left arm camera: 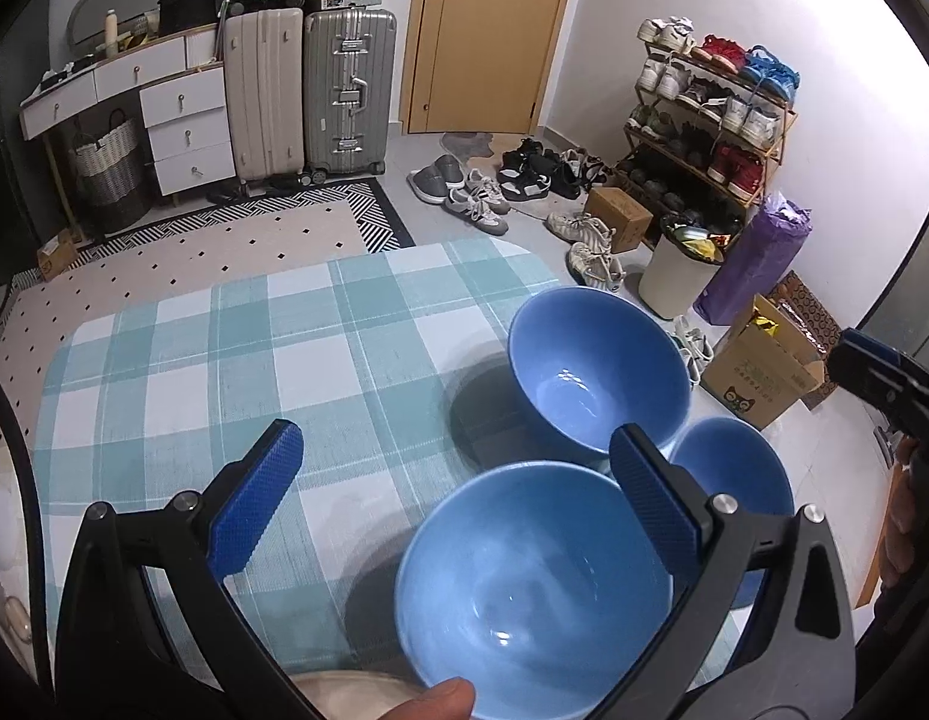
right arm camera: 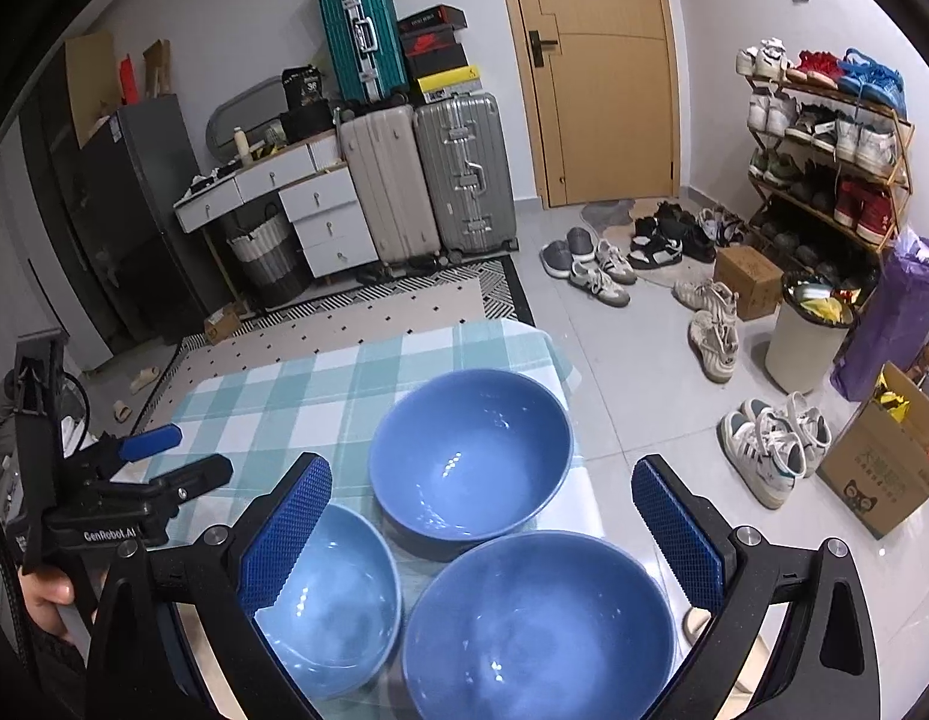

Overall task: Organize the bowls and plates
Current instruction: 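Move both tools toward the light-blue bowls, then close both grippers on the rim of a light-blue bowl and lift it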

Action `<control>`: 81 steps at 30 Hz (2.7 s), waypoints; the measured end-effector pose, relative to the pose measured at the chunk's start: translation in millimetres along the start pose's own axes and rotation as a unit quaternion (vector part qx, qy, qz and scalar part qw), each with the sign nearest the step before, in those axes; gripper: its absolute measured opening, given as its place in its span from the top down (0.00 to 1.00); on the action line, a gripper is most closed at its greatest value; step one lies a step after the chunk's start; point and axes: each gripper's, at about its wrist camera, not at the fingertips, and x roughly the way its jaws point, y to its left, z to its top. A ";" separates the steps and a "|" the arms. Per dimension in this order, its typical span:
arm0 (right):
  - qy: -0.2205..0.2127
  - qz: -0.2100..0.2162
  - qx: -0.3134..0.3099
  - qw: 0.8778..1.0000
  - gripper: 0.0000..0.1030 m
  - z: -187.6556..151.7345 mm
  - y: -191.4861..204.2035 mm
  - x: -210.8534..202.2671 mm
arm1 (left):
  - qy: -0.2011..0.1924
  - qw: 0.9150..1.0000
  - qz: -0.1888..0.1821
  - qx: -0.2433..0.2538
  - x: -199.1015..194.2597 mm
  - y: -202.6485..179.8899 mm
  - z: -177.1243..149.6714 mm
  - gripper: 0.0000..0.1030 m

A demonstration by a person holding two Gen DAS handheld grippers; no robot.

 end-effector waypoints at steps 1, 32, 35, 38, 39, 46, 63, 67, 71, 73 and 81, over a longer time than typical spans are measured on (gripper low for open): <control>0.002 -0.001 0.000 1.000 0.01 0.1 -1.4 3.8 | 0.001 1.000 0.000 -0.001 4.6 0.5 2.5 0.01; 0.092 -0.018 0.033 0.995 0.02 -9.7 -58.5 116.0 | 0.088 0.996 0.004 0.007 150.7 -30.3 24.9 0.10; 0.106 -0.013 0.045 0.993 0.09 -11.4 -63.5 127.5 | 0.102 0.995 0.002 0.008 162.3 -31.9 23.6 0.17; 0.116 -0.010 0.050 0.992 0.16 -13.0 -67.1 136.4 | 0.107 0.994 0.003 0.011 169.8 -32.4 21.7 0.19; 0.118 -0.008 0.050 0.992 0.19 -13.7 -67.5 138.8 | 0.109 0.994 0.002 0.010 172.1 -31.8 21.3 0.21; 0.136 -0.005 0.056 0.989 0.33 -19.2 -70.9 155.1 | 0.118 0.993 -0.010 0.002 184.8 -29.5 19.0 0.37; 0.133 -0.015 0.039 0.990 0.83 -19.6 -61.5 165.6 | 0.119 0.992 -0.036 0.017 188.6 -41.0 13.9 0.86; 0.131 -0.018 0.033 0.991 0.87 -20.5 -61.5 168.0 | 0.117 0.992 -0.037 0.022 188.2 -44.5 14.0 0.88; 0.125 -0.019 0.028 0.992 0.87 -22.2 -60.5 166.1 | 0.116 0.992 -0.037 0.024 187.3 -45.1 13.8 0.88; 0.123 -0.019 0.024 0.992 0.87 -22.6 -59.0 164.9 | 0.116 0.992 -0.035 0.024 186.7 -45.6 13.9 0.88; 0.113 -0.018 0.016 0.993 0.87 -21.3 -57.4 159.1 | 0.109 0.993 -0.032 0.029 183.2 -44.2 17.3 0.88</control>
